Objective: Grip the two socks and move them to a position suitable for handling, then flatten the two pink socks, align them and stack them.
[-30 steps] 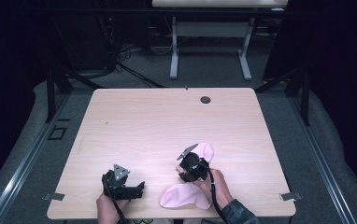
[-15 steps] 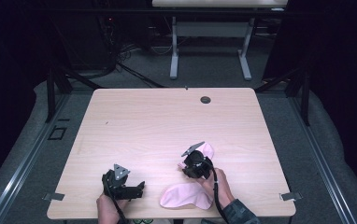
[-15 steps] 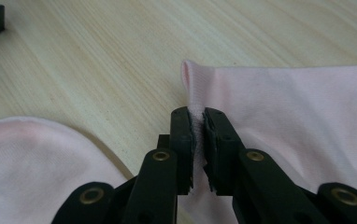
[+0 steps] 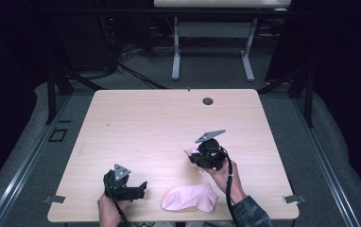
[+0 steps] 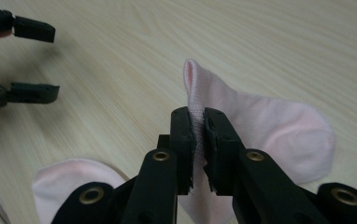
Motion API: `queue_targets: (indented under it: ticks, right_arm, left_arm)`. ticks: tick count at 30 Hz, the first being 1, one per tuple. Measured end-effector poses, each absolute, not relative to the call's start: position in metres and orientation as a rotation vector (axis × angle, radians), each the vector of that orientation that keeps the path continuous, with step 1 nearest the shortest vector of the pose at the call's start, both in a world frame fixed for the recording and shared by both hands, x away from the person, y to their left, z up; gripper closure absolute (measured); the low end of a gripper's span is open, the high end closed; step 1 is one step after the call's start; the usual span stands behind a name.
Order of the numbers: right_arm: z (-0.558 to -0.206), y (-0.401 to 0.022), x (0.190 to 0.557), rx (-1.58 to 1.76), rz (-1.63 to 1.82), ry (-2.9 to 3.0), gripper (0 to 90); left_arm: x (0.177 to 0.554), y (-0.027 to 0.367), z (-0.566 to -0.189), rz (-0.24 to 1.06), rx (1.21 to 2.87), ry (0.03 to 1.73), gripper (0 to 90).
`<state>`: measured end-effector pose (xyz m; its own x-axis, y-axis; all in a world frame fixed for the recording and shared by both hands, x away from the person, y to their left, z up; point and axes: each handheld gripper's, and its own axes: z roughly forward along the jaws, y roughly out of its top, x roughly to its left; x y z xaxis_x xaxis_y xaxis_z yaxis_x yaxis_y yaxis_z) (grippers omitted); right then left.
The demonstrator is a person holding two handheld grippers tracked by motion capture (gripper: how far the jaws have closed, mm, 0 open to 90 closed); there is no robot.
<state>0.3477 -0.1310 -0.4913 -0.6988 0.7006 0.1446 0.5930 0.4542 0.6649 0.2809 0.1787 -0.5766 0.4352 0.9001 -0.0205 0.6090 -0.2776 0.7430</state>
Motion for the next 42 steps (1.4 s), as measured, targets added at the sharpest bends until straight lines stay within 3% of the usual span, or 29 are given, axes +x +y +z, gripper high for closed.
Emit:
queue_targets:
  ticks: [10,29,37,42]
  right_arm:
    - [-0.463,-0.13,0.343,1.103,1.189,2.513,82.0]
    - [-0.441,-0.12,0.329,1.04,1.295,2.475,81.7]
    - [-0.433,-0.113,0.326,1.041,1.341,2.454,81.6]
    - [-0.43,-0.108,0.324,1.05,1.356,2.441,81.6]
  left_arm:
    - [0.283,0.161,-0.567,0.532,1.988,1.196,0.3]
    - [0.285,0.113,-0.559,0.459,1.982,1.044,0.3]
    - [0.286,0.084,-0.551,0.514,1.942,0.986,0.6]
    - [0.289,0.075,-0.543,0.534,1.865,0.976,10.0]
